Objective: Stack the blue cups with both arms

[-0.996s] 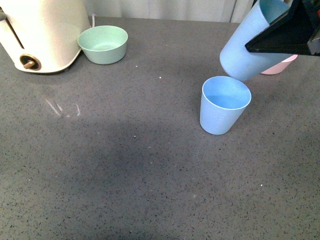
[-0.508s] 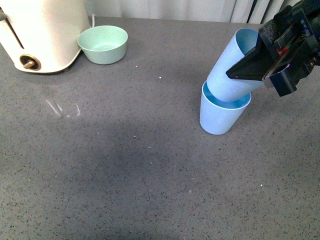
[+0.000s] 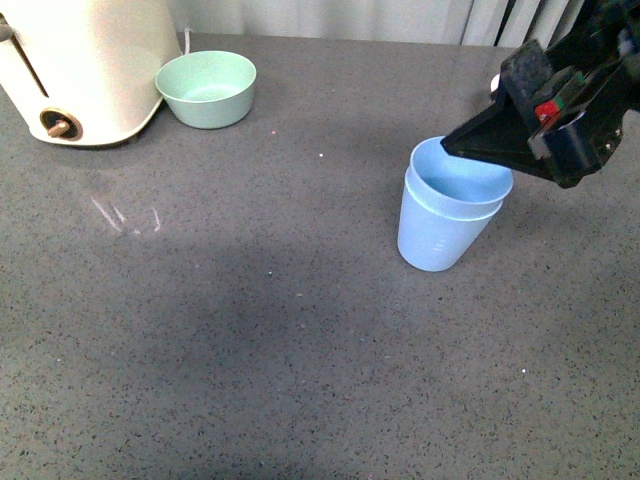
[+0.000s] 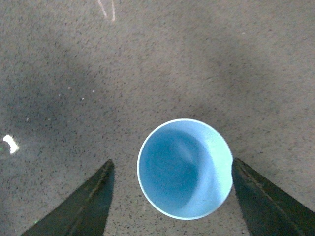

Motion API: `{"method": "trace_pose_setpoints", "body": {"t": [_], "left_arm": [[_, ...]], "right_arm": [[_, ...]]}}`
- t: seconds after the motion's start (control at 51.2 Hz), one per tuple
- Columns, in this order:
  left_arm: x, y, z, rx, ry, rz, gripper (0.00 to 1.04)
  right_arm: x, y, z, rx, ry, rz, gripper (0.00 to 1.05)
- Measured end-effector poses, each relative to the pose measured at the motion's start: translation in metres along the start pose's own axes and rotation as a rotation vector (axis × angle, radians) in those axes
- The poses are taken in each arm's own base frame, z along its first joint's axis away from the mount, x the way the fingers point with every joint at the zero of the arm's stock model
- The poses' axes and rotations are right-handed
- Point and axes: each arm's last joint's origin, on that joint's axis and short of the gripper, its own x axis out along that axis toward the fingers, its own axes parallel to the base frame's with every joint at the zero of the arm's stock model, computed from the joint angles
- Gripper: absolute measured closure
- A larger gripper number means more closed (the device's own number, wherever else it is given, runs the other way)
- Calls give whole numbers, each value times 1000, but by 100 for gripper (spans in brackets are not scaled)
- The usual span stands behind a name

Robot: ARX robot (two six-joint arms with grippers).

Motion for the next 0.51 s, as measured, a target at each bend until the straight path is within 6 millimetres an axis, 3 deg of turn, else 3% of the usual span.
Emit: {"method": "trace_pose_setpoints", "body": {"t": [0.059, 0.156, 0.234, 0.332, 0.508], "left_arm": [[0, 0, 0, 0, 0, 0, 9], [0, 0, 0, 0, 0, 0, 9], [0, 0, 0, 0, 0, 0, 9], [0, 0, 0, 0, 0, 0, 9], [0, 0, 0, 0, 0, 0, 9]], "right_arm": [[-13, -5, 2, 20, -48, -44, 26], [-53, -18, 5, 83, -174, -158, 7], [-85, -23, -2, 155, -260, -244, 9], [-110, -26, -19, 232, -305, -335, 9], [-129, -22, -58, 363, -306, -443, 9]]}}
